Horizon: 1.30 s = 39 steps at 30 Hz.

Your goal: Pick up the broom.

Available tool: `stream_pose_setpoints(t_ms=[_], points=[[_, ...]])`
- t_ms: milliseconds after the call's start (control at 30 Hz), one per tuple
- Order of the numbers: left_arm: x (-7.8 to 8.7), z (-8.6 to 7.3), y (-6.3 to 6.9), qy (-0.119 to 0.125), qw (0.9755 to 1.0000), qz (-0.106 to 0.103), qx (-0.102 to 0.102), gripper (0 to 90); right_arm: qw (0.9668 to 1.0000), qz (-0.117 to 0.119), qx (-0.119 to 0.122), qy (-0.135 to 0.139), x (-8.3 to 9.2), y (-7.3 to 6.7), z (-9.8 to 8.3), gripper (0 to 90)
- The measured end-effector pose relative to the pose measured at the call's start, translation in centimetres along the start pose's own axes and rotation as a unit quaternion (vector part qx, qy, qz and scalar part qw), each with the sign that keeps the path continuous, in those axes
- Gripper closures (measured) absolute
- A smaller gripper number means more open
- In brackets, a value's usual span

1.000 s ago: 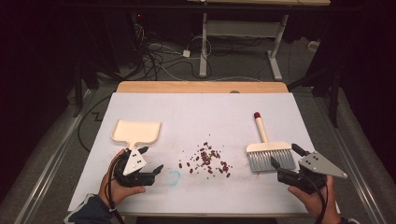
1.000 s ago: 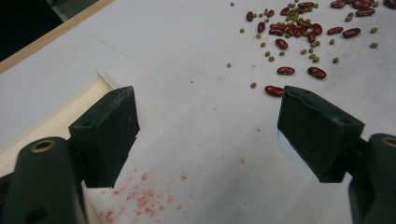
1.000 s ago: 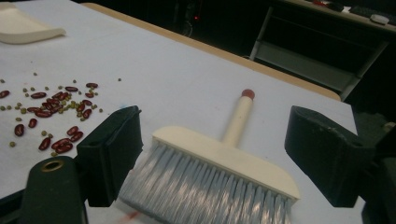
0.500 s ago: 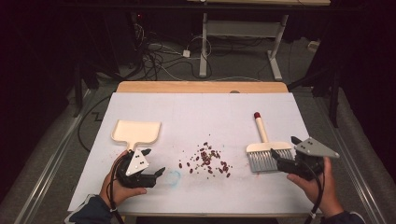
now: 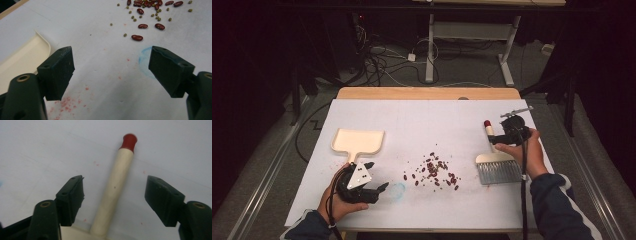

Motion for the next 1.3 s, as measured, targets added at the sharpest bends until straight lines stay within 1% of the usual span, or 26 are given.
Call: stream_pose_setpoints(t_ms=[33, 67, 100, 133, 167, 200, 233, 267, 300, 367, 400, 433, 567, 700, 800, 867, 900, 933, 967, 1000, 1100, 1167, 1200, 1233, 1300], points=[[0.0, 0.0, 0.0, 0.000, 1.0000, 0.000, 0.000, 19.9, 0.9998, -0.004, 0.000, -0.018, -0.9, 0.0, 0.1, 35.1], [0.0, 0.0, 0.0, 0.000, 1.0000, 0.000, 0.000, 19.9, 0.9998, -0.004, 0.000, -0.018, -0.9, 0.0, 0.1, 35.1], [0.1, -0.1, 0.0, -0.001, 1.0000, 0.000, -0.001, 20.0, 0.9988, -0.014, -0.008, -0.047, -2.8, 0.1, 0.0, 37.8], [0.1, -0.2, 0.0, -0.001, 1.0000, 0.000, -0.002, 20.0, 0.9980, -0.015, -0.009, -0.060, -3.3, 0.1, -0.1, 39.6], [0.1, -0.2, 0.0, -0.001, 1.0000, 0.000, -0.002, 20.0, 0.9968, -0.024, -0.008, -0.076, -4.0, 0.2, -0.3, 41.4], [0.2, -0.3, 0.0, -0.001, 1.0000, 0.000, -0.002, 20.0, 0.9956, -0.026, -0.010, -0.089, -4.5, 0.1, -0.6, 43.7], [0.2, -0.3, 0.0, -0.001, 1.0000, -0.002, -0.001, 20.0, 0.9951, -0.024, -0.015, -0.095, -5.0, 0.0, -0.7, 45.3], [0.2, -0.3, 0.0, -0.001, 1.0000, -0.002, -0.001, 20.1, 0.9951, -0.024, -0.015, -0.095, -5.0, 0.0, -0.7, 45.3], [0.2, -0.3, 0.0, 0.000, 1.0000, -0.002, 0.000, 20.1, 0.9952, -0.013, -0.031, -0.092, -5.1, 0.0, -0.5, 49.5], [0.3, -0.4, 0.1, 0.000, 1.0000, -0.001, -0.001, 20.2, 0.9947, -0.009, -0.031, -0.098, -5.1, -0.1, -0.4, 55.1], [0.3, -0.4, 0.0, 0.000, 1.0000, -0.001, -0.001, 20.2, 0.9947, -0.009, -0.031, -0.098, -5.1, -0.1, -0.4, 55.1], [0.4, -0.4, 0.1, 0.000, 1.0000, -0.002, -0.001, 20.4, 0.9946, -0.008, -0.030, -0.099, -5.0, -0.3, -0.3, 66.6], [0.4, -0.3, 0.1, 0.001, 1.0000, -0.003, -0.004, 20.4, 0.9937, -0.018, -0.028, -0.107, -5.1, -0.5, -0.2, 67.5], [0.3, -0.2, 0.2, 0.001, 1.0000, -0.004, -0.005, 20.5, 0.9943, -0.014, -0.035, -0.100, -5.1, -0.5, -0.2, 68.8], [0.2, -0.2, 0.2, 0.000, 1.0000, -0.006, -0.004, 20.6, 0.9953, -0.005, -0.030, -0.092, -5.0, -0.7, -0.2, 70.6], [0.1, -0.2, 0.2, -0.001, 1.0000, -0.006, -0.003, 20.6, 0.9965, -0.003, -0.027, -0.079, -4.8, -0.8, -0.2, 70.6], [0.1, -0.2, 0.1, -0.001, 1.0000, -0.006, -0.003, 20.6, 0.9970, 0.001, -0.028, -0.072, -4.6, -0.9, -0.2, 70.6], [0.1, -0.2, 0.1, -0.001, 1.0000, -0.006, -0.003, 20.6, 0.9970, 0.001, -0.028, -0.072, -4.6, -0.9, -0.2, 70.6], [0.2, -0.2, 0.1, -0.001, 1.0000, -0.003, -0.001, 20.6, 0.9984, 0.006, -0.026, -0.050, -4.1, -0.9, -0.1, 70.7], [0.2, -0.2, 0.1, -0.001, 1.0000, -0.003, -0.001, 20.6, 0.9987, 0.010, -0.027, -0.042, -3.8, -0.9, -0.1, 70.7], [0.3, -0.3, -0.1, -0.002, 1.0000, 0.001, 0.001, 20.6, 0.9995, 0.017, -0.025, 0.008, -2.2, -0.9, 0.3, 70.7], [0.3, -0.3, -0.1, -0.003, 1.0000, 0.002, 0.003, 20.6, 0.9981, 0.033, -0.024, 0.047, -0.8, -1.0, 0.6, 70.8], [0.4, -0.2, -0.1, -0.001, 1.0000, 0.002, 0.007, 20.7, 0.9968, 0.036, -0.023, 0.067, -0.1, -1.0, 0.7, 70.8], [0.4, 0.0, 0.0, 0.001, 1.0000, 0.000, 0.010, 20.7, 0.9955, 0.038, -0.022, 0.084, 0.7, -1.1, 0.7, 70.8], [0.4, 0.1, 0.1, 0.003, 0.9999, -0.001, 0.011, 21.1, 0.9918, 0.042, -0.018, 0.119, 2.3, -1.2, 0.8, 70.8]])
Point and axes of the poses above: each handheld gripper's, and its own axes: x roughly backward along the jaws, z roughly out of its top, y roughly to its right, the point moved 10 cm from there along -x, roughly forward along the jaws, and after that the axes turned 3 degrees about -x, right-handed, at the moved point
